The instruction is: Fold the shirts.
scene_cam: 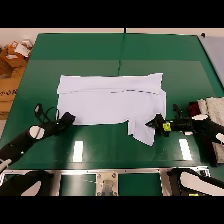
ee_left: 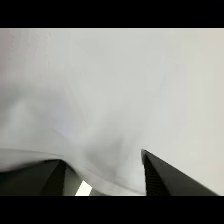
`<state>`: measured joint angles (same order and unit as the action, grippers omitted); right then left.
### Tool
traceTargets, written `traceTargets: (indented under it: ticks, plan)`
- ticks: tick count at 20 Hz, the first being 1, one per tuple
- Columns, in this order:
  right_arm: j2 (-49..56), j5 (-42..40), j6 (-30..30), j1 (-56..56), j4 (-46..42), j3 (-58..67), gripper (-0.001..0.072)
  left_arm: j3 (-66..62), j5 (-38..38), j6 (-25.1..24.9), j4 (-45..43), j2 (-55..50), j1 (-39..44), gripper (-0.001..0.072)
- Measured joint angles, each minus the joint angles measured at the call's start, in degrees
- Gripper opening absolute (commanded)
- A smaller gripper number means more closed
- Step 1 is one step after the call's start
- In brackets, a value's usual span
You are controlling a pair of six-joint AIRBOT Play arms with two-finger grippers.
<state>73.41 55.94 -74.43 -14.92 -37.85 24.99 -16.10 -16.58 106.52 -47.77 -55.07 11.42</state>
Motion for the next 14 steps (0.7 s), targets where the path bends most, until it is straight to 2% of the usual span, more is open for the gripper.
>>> traceTargets:
  ticks: [1,2,8,14]
  plan:
    - [0.0,0.0,0.0,0.0,0.0,0.0,0.0294,0.2,0.7,0.3,-0.2,-0.5,0.1,0.0042]
    - [0.0,0.0,0.1,0.0,0.0,0.1,0.0293,0.0,0.7,0.5,-0.3,-0.8,0.3,0.0025]
    - [0.1,0.8,0.1,0.2,-1.4,1.2,0.0292,-2.8,-1.9,-2.2,-0.2,-1.2,0.6,0.0024]
    - [0.1,2.4,0.2,-0.2,-6.5,3.4,0.0291,-4.4,-4.5,-3.4,-1.7,-1.2,0.6,0.0024]
